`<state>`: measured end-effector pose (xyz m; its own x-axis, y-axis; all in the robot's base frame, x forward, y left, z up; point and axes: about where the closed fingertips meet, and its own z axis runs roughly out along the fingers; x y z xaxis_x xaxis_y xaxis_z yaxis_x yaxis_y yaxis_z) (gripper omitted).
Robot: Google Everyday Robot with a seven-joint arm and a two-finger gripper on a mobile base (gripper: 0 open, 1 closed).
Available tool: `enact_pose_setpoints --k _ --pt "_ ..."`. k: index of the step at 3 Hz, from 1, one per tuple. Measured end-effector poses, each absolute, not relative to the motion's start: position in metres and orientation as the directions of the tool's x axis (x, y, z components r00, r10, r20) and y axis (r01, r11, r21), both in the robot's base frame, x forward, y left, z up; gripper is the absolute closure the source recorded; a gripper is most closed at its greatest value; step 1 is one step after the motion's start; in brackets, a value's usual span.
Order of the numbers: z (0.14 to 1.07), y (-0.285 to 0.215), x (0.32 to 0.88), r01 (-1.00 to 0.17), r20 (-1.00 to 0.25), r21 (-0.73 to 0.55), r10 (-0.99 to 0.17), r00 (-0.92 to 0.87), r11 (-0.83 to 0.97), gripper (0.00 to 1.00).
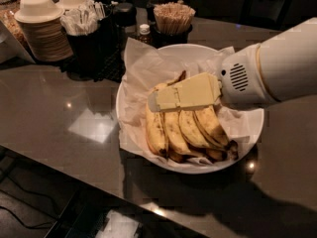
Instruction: Pick banana from white bowl
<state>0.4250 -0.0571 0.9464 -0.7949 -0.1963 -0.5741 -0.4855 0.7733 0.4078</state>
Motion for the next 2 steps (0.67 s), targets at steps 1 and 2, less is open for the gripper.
enact_pose_setpoints --k 1,2 --pt "0.947 -0.057 0.426 -0.484 -0.576 0.407 -0.194 -0.794 0.775 0.0" --pt "0.934 -0.052 0.424 -0.473 -0.554 0.407 -0.201 -0.808 0.781 0.0"
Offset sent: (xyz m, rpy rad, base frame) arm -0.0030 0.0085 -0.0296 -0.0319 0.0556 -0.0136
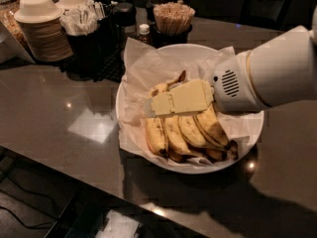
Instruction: Pick banana from white bowl
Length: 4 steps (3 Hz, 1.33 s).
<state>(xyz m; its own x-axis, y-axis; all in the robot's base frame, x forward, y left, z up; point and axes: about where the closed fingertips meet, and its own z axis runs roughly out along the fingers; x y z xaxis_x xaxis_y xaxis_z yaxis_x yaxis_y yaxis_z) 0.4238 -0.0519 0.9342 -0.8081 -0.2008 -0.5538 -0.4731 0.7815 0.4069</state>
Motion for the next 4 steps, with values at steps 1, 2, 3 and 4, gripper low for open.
enact_pose_setpoints --k 1,2,3,4 --pt "0.9142 -0.0536 0.4279 -0.441 -0.526 0.394 -0.196 -0.828 0.806 0.0" --pt "0.9137 -0.054 0.4279 -0.44 -0.525 0.393 -0.196 -0.828 0.808 0.19" --pt "0.9137 -0.054 0.4279 -0.44 -0.525 0.393 -0.196 -0.828 0.808 0.42" --pt "0.9137 -0.0539 0.4279 -0.44 -0.525 0.393 -0.196 -0.828 0.808 0.65"
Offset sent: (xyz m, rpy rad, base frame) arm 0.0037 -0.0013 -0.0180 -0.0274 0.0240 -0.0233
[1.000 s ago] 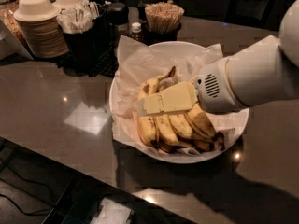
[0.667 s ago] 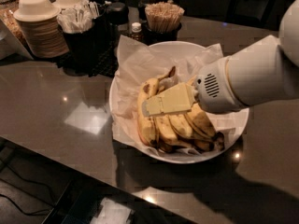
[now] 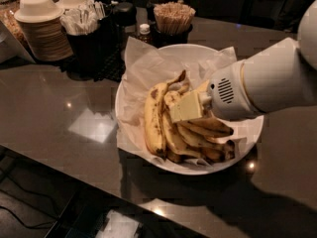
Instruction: Pick banana from white bowl
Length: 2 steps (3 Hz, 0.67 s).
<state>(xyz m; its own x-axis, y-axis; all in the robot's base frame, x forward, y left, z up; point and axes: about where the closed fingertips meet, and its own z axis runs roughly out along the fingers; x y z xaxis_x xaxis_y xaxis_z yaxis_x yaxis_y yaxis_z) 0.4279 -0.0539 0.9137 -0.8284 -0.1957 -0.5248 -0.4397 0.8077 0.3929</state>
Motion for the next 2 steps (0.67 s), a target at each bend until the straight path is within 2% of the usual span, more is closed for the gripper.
enact_pose_setpoints --k 1,2 --pt "0.9128 -0.0532 0.4275 -0.438 -0.516 0.416 -0.19 -0.835 0.797 0.88" --pt "0.913 -0.055 0.4247 -0.442 -0.499 0.481 -0.178 -0.848 0.757 1.0"
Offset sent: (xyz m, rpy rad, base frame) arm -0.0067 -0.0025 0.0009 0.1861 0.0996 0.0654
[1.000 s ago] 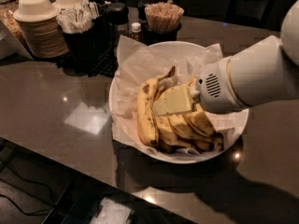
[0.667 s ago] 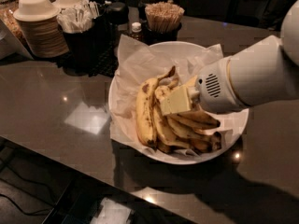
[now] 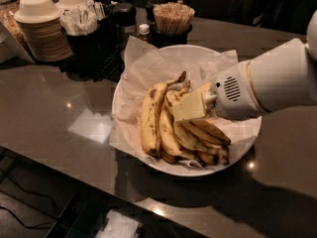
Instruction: Pick banana from white bowl
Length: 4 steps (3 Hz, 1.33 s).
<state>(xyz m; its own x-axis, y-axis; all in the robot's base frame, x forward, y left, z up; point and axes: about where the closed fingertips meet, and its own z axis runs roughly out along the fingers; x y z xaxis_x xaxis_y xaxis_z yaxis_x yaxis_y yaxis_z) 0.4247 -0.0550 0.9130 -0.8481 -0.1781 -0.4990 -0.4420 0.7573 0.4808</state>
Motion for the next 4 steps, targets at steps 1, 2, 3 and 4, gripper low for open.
enact_pose_setpoints --k 1,2,3,4 --pt "0.929 -0.06 0.422 -0.462 -0.509 0.565 -0.152 -0.847 0.684 1.0" --pt "0.967 -0.074 0.425 -0.498 -0.561 0.627 -0.096 -0.822 0.599 1.0" --pt "1.02 -0.084 0.417 -0.582 -0.645 0.638 -0.062 -0.761 0.504 1.0" --pt "1.058 -0.094 0.39 -0.659 -0.703 0.638 -0.048 -0.709 0.398 1.0"
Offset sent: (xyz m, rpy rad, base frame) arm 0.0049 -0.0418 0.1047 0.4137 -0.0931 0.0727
